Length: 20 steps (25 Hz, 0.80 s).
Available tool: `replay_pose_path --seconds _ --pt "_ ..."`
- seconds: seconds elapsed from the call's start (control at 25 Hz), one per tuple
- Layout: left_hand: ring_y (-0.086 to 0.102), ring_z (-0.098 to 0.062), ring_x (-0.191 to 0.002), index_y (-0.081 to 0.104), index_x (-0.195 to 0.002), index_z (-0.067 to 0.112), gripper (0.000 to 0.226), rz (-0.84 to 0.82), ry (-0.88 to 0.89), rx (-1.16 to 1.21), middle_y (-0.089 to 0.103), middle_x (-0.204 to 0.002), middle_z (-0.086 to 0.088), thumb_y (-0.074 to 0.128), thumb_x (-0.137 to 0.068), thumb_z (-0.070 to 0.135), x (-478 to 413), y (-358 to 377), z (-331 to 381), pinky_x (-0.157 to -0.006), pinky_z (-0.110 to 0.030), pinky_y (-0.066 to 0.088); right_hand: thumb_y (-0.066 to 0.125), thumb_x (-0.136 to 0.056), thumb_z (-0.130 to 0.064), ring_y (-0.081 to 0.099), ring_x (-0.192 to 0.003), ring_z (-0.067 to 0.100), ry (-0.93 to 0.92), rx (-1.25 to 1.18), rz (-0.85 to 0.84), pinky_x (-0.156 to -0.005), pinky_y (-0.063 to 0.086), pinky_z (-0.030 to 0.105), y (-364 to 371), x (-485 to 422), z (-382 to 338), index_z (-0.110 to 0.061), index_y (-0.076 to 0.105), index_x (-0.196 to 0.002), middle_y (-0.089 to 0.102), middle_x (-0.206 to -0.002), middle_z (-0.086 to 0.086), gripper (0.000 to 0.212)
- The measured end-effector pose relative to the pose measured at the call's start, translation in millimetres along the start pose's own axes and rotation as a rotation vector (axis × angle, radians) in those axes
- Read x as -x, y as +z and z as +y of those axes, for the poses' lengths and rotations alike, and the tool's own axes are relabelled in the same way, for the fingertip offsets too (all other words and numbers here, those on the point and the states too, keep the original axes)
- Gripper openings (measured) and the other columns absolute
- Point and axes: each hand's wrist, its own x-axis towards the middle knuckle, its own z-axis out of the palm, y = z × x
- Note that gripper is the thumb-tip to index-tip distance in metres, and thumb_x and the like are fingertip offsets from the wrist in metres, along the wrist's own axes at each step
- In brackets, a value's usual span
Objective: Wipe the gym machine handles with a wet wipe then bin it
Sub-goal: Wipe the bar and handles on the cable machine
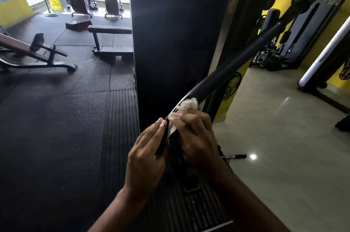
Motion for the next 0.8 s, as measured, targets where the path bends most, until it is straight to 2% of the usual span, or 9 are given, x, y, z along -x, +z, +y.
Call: replay_pose_path --seconds 0.08,0.16,0.28,0.32,0.44,0.56,0.64,0.72,0.8 --pt "0.053 -0.01 -0.128 0.061 -0.129 0.003 0.041 -0.018 0.001 -0.003 0.058 -0.136 -0.004 0.058 -0.09 0.013 -1 1 -1 -0.106 -0.025 0.044 0.069 -0.091 -0.013 0.054 -0.11 0.028 -0.037 0.024 -0.037 -0.099 0.046 0.039 -6 -16 12 0.001 0.069 -0.115 0.057 -0.115 0.008 0.028" --pt "0.053 -0.01 -0.129 0.06 -0.13 0.004 0.041 -0.035 -0.006 0.012 0.058 -0.136 -0.004 0.06 -0.09 0.012 0 3 -1 -0.106 -0.026 0.044 0.067 -0.091 -0.007 0.055 -0.112 0.028 -0.049 -0.002 -0.061 -0.1 0.046 0.042 -12 -31 16 0.002 0.068 -0.115 0.061 -0.115 0.011 0.025" --pt "0.052 -0.01 -0.129 0.06 -0.132 0.006 0.045 -0.067 -0.048 0.028 0.057 -0.136 -0.001 0.067 -0.088 0.011 -2 4 3 -0.107 -0.021 0.041 0.063 -0.095 -0.014 0.054 -0.12 0.028 -0.355 0.03 -0.414 -0.104 0.044 0.04 -20 -48 29 -0.003 0.065 -0.119 0.062 -0.121 0.016 0.026" --pt "0.052 -0.011 -0.128 0.06 -0.132 0.006 0.045 -0.08 -0.048 0.025 0.057 -0.136 -0.002 0.066 -0.087 0.009 -5 6 5 -0.107 -0.021 0.041 0.06 -0.096 -0.017 0.054 -0.12 0.027 -0.342 0.044 -0.48 -0.102 0.046 0.04 -23 -59 37 -0.006 0.065 -0.119 0.061 -0.122 0.014 0.026" --pt "0.05 -0.009 -0.129 0.059 -0.133 0.006 0.045 -0.106 -0.075 0.021 0.059 -0.135 -0.004 0.067 -0.089 0.003 -14 12 10 -0.108 -0.014 0.035 0.053 -0.091 -0.025 0.054 -0.115 0.021 -0.154 0.031 -0.607 -0.096 0.049 0.037 -32 -85 45 -0.013 0.066 -0.113 0.061 -0.119 0.007 0.029" --pt "0.05 -0.009 -0.129 0.059 -0.133 0.007 0.047 -0.131 -0.08 0.05 0.058 -0.135 -0.003 0.069 -0.088 0.005 -19 19 15 -0.108 -0.009 0.031 0.058 -0.09 -0.018 0.056 -0.114 0.021 -0.381 0.081 -0.882 -0.091 0.046 0.03 -41 -103 42 -0.014 0.068 -0.111 0.063 -0.116 0.006 0.024" --pt "0.051 -0.011 -0.128 0.06 -0.132 0.005 0.048 -0.147 -0.069 0.059 0.059 -0.135 -0.006 0.07 -0.085 0.003 -18 25 16 -0.108 -0.011 0.032 0.055 -0.093 -0.02 0.057 -0.109 0.019 -0.289 0.193 -0.939 -0.091 0.046 0.028 -47 -126 51 -0.016 0.067 -0.11 0.063 -0.112 0.004 0.02" --pt "0.052 -0.013 -0.128 0.059 -0.132 0.003 0.048 -0.145 -0.061 0.076 0.059 -0.135 -0.008 0.069 -0.085 0.003 -14 30 17 -0.109 -0.012 0.033 0.051 -0.094 -0.022 0.056 -0.105 0.016 -0.184 0.204 -1.026 -0.088 0.049 0.031 -47 -132 52 -0.019 0.065 -0.108 0.06 -0.111 0.001 0.021" --pt "0.051 -0.013 -0.129 0.057 -0.134 0.004 0.045 -0.144 -0.055 0.113 0.058 -0.136 -0.007 0.062 -0.09 0.011 -12 32 19 -0.109 -0.014 0.034 0.056 -0.093 -0.02 0.054 -0.105 0.012 -0.269 0.164 -1.133 -0.087 0.05 0.03 -44 -126 41 -0.021 0.065 -0.108 0.059 -0.112 -0.003 0.018"
